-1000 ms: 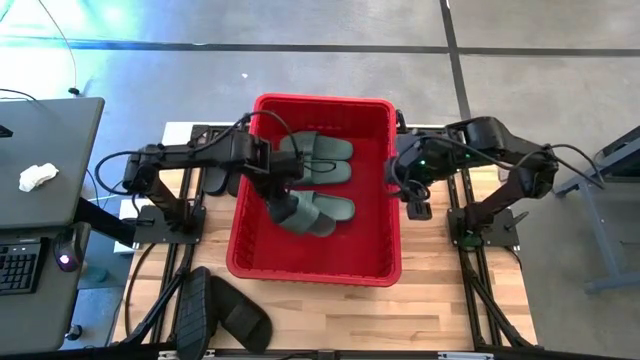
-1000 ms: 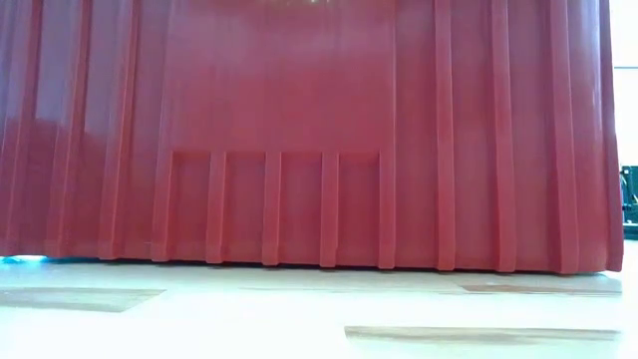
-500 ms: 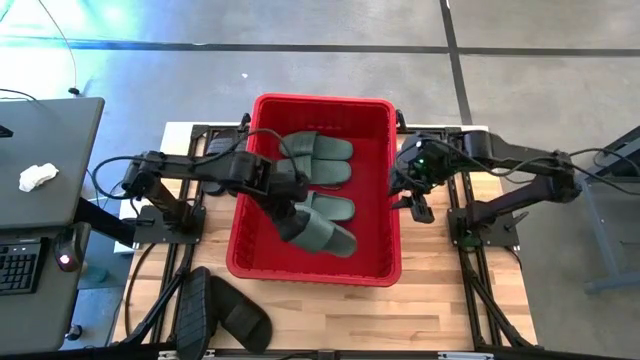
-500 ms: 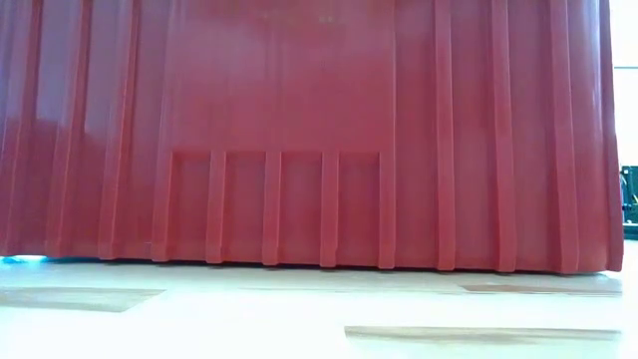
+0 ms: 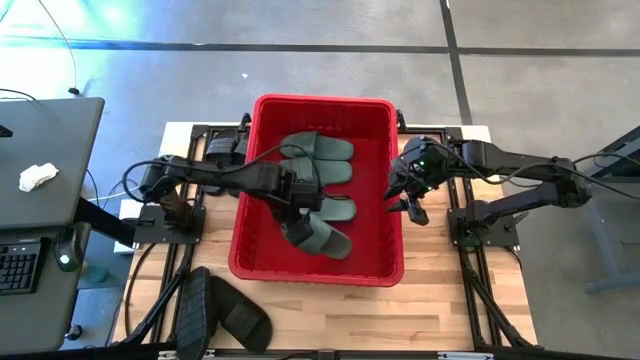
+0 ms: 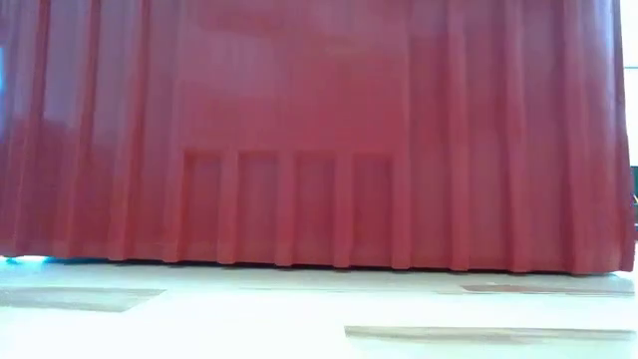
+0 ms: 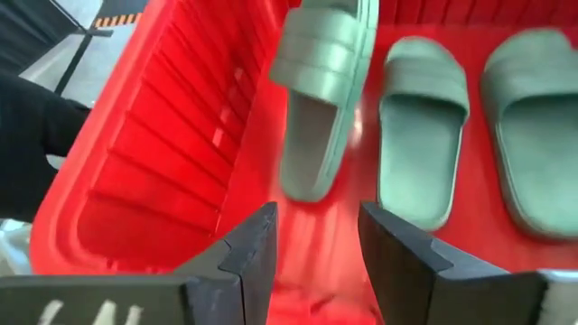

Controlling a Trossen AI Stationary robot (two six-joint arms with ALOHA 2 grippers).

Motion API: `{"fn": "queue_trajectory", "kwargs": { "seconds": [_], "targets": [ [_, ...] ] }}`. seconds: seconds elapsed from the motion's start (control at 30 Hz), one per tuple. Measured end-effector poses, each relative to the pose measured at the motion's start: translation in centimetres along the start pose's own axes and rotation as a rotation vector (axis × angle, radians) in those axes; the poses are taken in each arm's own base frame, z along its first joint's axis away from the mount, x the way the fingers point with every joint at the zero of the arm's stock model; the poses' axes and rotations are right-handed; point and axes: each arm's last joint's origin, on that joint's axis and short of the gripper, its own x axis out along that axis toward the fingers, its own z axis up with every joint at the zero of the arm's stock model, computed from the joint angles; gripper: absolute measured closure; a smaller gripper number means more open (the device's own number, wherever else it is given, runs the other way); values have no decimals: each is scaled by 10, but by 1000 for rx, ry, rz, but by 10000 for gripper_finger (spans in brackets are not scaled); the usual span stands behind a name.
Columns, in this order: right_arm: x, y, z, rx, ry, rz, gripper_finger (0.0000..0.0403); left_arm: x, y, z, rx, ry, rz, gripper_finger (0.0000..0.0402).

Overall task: Pick and place slides into bin
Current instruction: Put the green slide into the red container

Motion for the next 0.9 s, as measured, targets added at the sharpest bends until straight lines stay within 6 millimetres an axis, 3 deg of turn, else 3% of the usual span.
{"fn": "queue_trajectory", "kwargs": {
  "seconds": [0.33, 0.9],
  "targets": [
    [0, -2, -3, 3, 39, -65, 259, 9, -2, 1, 40, 45, 20, 352],
    [0, -3, -5, -5, 60, -99, 259, 9, -2, 0, 424, 71, -27, 348]
  ]
}}
